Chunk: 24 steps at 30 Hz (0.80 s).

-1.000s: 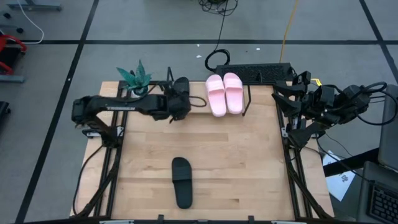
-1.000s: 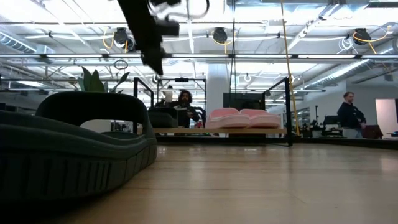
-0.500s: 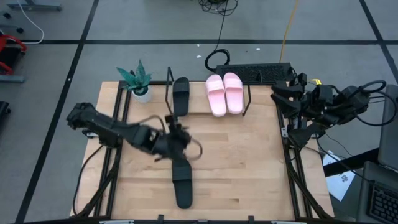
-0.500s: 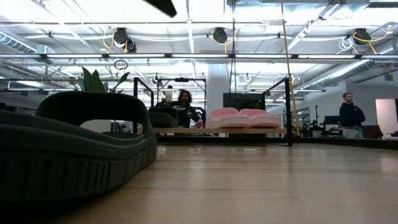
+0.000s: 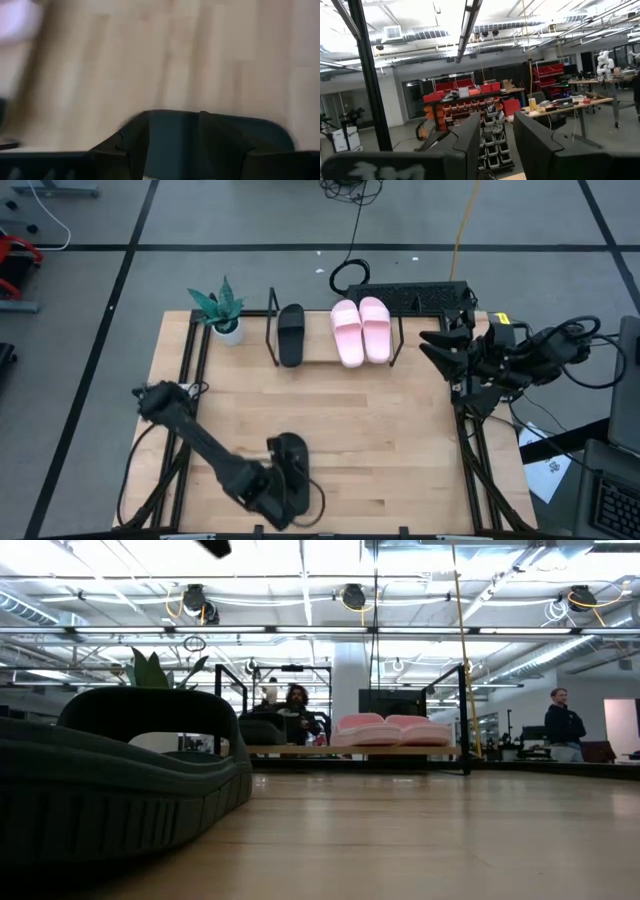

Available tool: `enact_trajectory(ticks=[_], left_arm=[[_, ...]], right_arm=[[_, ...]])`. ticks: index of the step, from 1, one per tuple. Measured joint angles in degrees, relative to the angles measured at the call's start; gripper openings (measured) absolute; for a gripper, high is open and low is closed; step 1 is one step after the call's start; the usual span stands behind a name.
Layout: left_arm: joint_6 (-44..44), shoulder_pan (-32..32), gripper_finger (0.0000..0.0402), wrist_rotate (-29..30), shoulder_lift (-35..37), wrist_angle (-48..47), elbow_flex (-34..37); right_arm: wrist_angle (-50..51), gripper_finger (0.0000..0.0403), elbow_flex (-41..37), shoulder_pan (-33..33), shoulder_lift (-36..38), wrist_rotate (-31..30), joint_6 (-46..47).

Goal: Pick and place slides into the shelf
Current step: Put the black slipper on the shelf

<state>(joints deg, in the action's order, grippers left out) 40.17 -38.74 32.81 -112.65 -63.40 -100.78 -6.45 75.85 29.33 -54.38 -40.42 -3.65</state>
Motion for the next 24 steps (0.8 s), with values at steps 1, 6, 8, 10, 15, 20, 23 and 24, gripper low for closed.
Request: enact_trajectory(ticks=[1,6,8,10,15,20,23,24], left_arm=[[1.4,-0.7,0.0175,-0.4,-1.3,0.3,0.0],[7.4,-2.0,0.0175,-3.5,-5.6,-0.8,-0.1],[8.5,-2.0,0.0175,-3.9,-7.0,-1.3,0.0],[9.0,-2.0,0.0175,-3.9,-7.8,-1.1,0.0],[10.0,-1.8,0.0175,-4.1,-10.3,-3.8,0.0],[11.0,-1.5,0.0175,-4.1,-12.1,-5.9,0.0],[13.0,-1.1,0.0175,-3.0,-12.7,-7.5,0.0],[13.7,-1.0,0.0175,-3.0,-12.7,-7.7,0.0]], right_arm=[[0.1,0.0110,0.0,0.0,-0.2,0.0,0.0],[0.1,0.0110,0.0,0.0,-1.1,0.0,0.0],[0.1,0.0110,0.0,0.0,-1.3,0.0,0.0],[0.1,0.0110,0.0,0.0,-1.6,0.0,0.0],[0.6,0.0110,0.0,0.0,-1.8,0.1,0.0],[1.2,0.0110,0.0,0.0,-1.8,0.2,0.0],[1.3,0.0110,0.0,0.0,-1.8,0.2,0.0],[1.4,0.0110,0.0,0.0,-1.8,0.1,0.0]])
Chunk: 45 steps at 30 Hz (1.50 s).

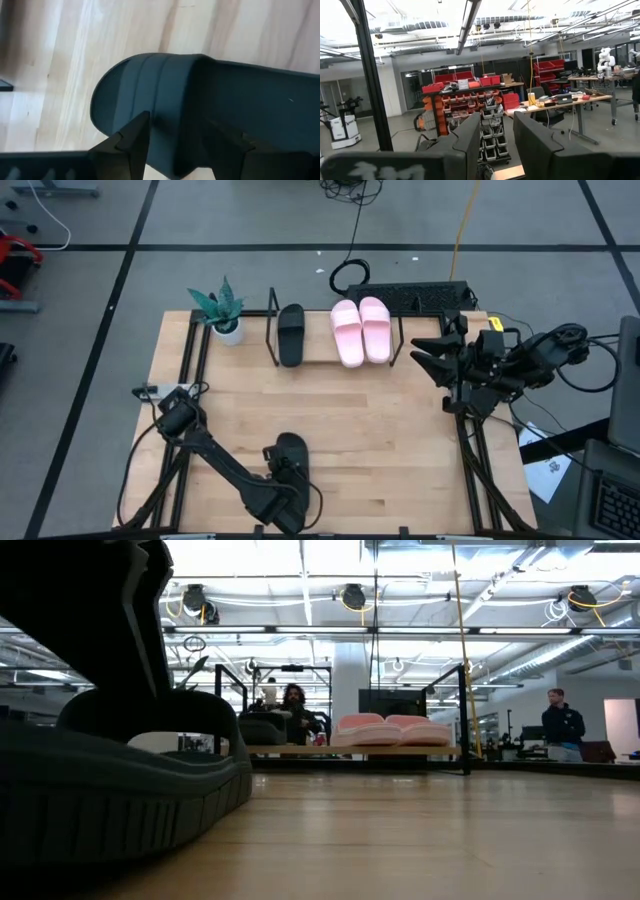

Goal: Pick and place slides into the shelf
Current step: Put the black slipper on the shelf

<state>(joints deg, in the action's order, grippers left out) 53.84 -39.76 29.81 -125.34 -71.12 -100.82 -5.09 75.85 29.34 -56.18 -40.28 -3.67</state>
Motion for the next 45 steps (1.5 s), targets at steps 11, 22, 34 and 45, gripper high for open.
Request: enact_trajectory(ticks=[11,22,34,45], left_arm=[[1.2,0.8,0.0175,2.2,0.0,-0.8,0.6],[6.1,1.8,0.0138,5.1,0.0,-3.4,5.0],[3.3,2.9,0.0004,9.1,1.2,-15.4,1.1],[-22.1,8.7,0.0001,31.0,9.8,-17.0,-15.4]], right_arm=[[0.2,0.0110,0.0,0.0,0.0,0.0,-0.1],[1.0,0.0110,0.0,0.0,0.0,0.0,-0.2],[1.8,0.0110,0.0,0.0,0.0,0.0,-0.2],[0.0,0.0110,0.0,0.0,0.1,-0.1,-0.2]])
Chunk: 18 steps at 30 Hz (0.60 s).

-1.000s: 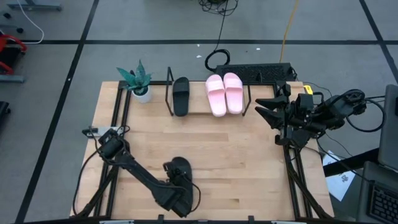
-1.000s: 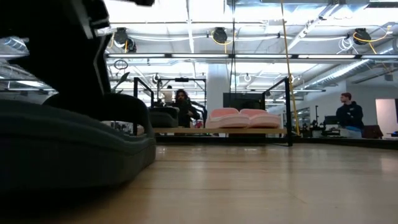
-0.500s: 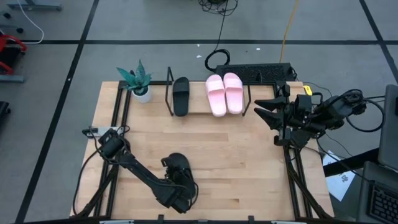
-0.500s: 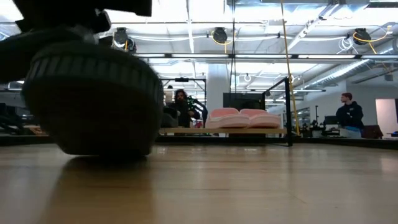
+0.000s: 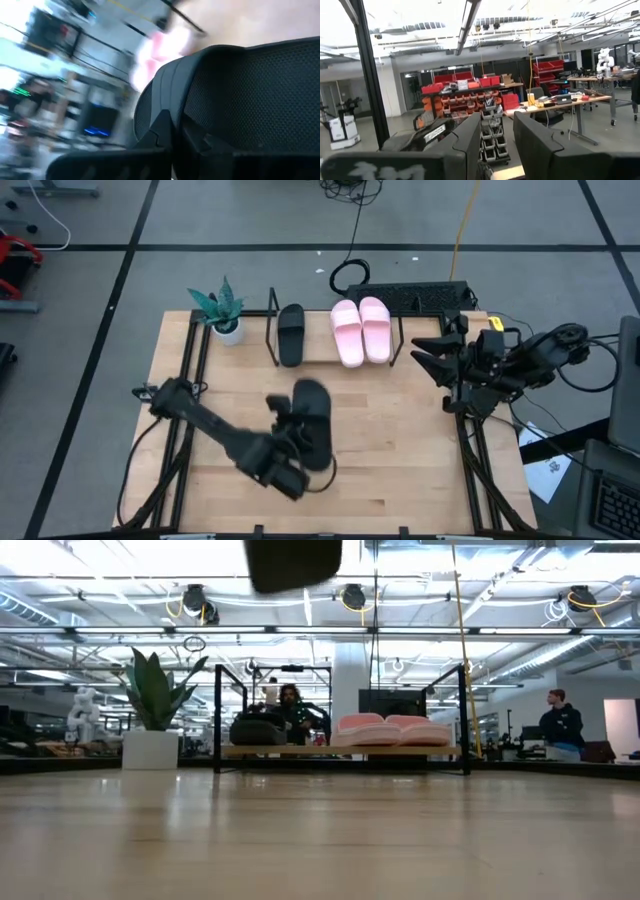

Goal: Pick and place slides into the shelf
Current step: Put the black slipper on the shelf

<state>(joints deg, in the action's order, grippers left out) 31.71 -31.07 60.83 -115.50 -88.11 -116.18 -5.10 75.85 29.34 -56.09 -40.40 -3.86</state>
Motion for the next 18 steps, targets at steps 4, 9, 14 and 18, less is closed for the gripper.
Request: enact_trajectory(ticks=[4,9,14,18], left_arm=[[-12.1,5.1,0.0001,5.6,3.0,-0.2,-4.8],[-29.0,12.3,0.0001,7.1,7.1,7.7,-5.5],[-44.3,19.2,0.0000,1.6,9.4,17.6,-3.1],[-54.8,24.1,0.0000,-2.5,9.7,25.9,0.8]], right_arm=[[-2.1,0.0110,0.0,0.0,0.5,0.0,-0.3],[-6.3,0.0110,0.0,0.0,1.3,-0.2,-6.1],[-11.7,0.0110,0.0,0.0,2.3,-0.5,-13.6],[-15.7,0.0110,0.0,0.0,3.2,-0.6,-20.2]])
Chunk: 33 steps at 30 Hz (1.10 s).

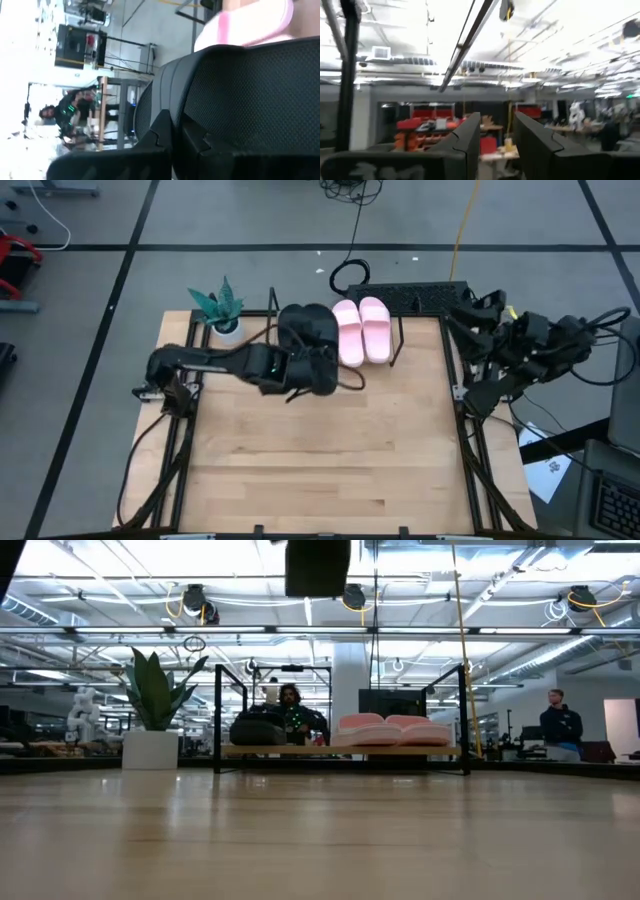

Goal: Pick and place slides into the shelf
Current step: Put the black slipper on the shelf

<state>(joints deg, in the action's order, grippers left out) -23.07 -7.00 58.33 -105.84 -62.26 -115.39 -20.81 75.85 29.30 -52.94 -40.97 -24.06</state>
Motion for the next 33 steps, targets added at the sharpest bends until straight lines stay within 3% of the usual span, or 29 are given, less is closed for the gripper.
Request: enact_trajectory(ticks=[8,12,20,33], left_arm=[[-18.6,9.1,0.0000,-9.2,0.4,21.2,11.9],[-20.3,14.4,0.0000,-14.9,2.4,29.4,17.7],[-22.3,23.6,0.0000,-23.6,5.6,40.4,27.3],[-25.0,30.9,0.0000,-33.3,5.7,52.1,39.8]], right_arm=[[-5.0,0.0110,0.0,0.0,1.5,-11.3,-9.0],[-5.1,0.0110,0.0,0.0,2.2,-14.5,-11.5],[-6.1,0.0110,0.0,0.0,3.0,-14.5,-15.5],[-6.0,0.0110,0.0,0.0,2.8,-14.5,-15.9]])
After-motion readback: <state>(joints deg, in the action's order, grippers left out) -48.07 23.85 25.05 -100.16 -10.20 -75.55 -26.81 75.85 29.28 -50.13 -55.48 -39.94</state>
